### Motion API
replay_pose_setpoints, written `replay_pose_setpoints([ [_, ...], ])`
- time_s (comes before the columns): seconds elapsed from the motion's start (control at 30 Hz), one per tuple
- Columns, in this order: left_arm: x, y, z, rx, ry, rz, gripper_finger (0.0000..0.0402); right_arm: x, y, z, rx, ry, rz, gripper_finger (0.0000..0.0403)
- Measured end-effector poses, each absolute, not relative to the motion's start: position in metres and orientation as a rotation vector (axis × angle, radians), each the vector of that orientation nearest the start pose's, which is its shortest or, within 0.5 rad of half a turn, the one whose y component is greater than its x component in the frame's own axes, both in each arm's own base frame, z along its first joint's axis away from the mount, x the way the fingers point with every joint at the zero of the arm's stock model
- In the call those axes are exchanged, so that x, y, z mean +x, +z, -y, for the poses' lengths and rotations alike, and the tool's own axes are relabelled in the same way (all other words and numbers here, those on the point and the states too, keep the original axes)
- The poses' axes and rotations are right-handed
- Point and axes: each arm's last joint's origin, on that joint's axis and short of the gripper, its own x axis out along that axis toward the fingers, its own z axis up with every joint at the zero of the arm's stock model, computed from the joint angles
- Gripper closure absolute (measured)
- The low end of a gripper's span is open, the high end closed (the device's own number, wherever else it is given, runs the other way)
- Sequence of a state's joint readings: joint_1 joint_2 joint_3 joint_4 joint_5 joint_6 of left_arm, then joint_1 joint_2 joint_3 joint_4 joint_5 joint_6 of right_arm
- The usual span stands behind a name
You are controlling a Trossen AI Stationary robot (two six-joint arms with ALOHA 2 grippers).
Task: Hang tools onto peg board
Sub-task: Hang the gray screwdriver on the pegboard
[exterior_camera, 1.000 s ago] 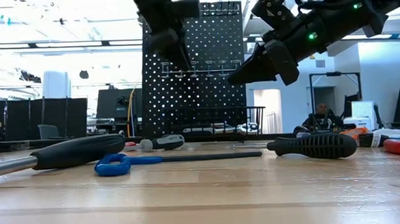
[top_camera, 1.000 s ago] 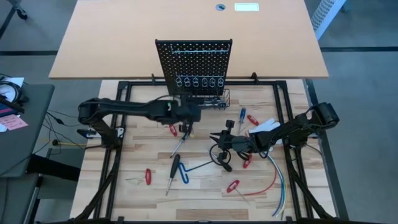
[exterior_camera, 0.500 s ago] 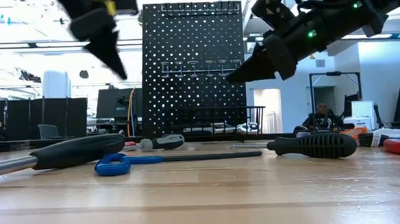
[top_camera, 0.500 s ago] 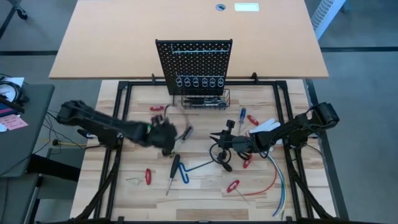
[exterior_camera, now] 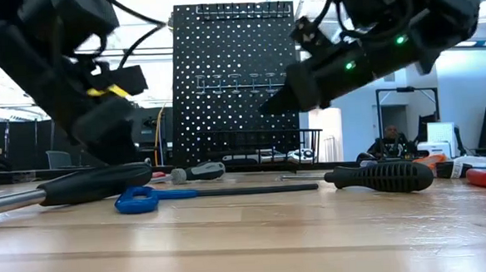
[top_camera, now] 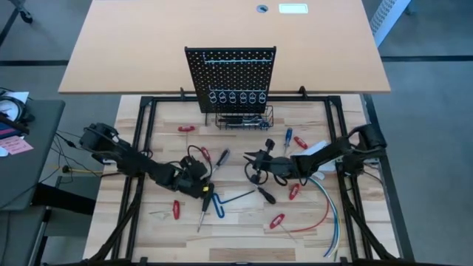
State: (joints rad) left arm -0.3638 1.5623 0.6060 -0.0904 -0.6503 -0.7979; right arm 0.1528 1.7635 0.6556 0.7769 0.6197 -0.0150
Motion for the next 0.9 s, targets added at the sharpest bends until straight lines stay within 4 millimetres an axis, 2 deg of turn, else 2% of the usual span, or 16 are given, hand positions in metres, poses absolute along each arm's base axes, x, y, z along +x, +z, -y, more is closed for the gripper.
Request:
replay_pose_setpoints([
  [0.23,0.255,0.106,0.069,-0.182,0.596,-0.746,0.0233,0.333,0.143,-0.031,-0.144,-0.460,-0.348,0.0337],
  [0.5,0.257,0.101,0.064,-0.195,0.585,-0.783,0.0240,0.331,0.141,-0.045,-0.156,-0.400,-0.369,0.0337],
  [0.73,0.256,0.101,0.060,-0.148,0.553,-0.833,0.0299,0.330,0.140,-0.052,-0.164,-0.380,-0.375,0.0337],
  [0.9,0.254,0.103,0.059,-0.124,0.548,-0.848,0.0361,0.329,0.140,-0.055,-0.167,-0.369,-0.378,0.0337],
])
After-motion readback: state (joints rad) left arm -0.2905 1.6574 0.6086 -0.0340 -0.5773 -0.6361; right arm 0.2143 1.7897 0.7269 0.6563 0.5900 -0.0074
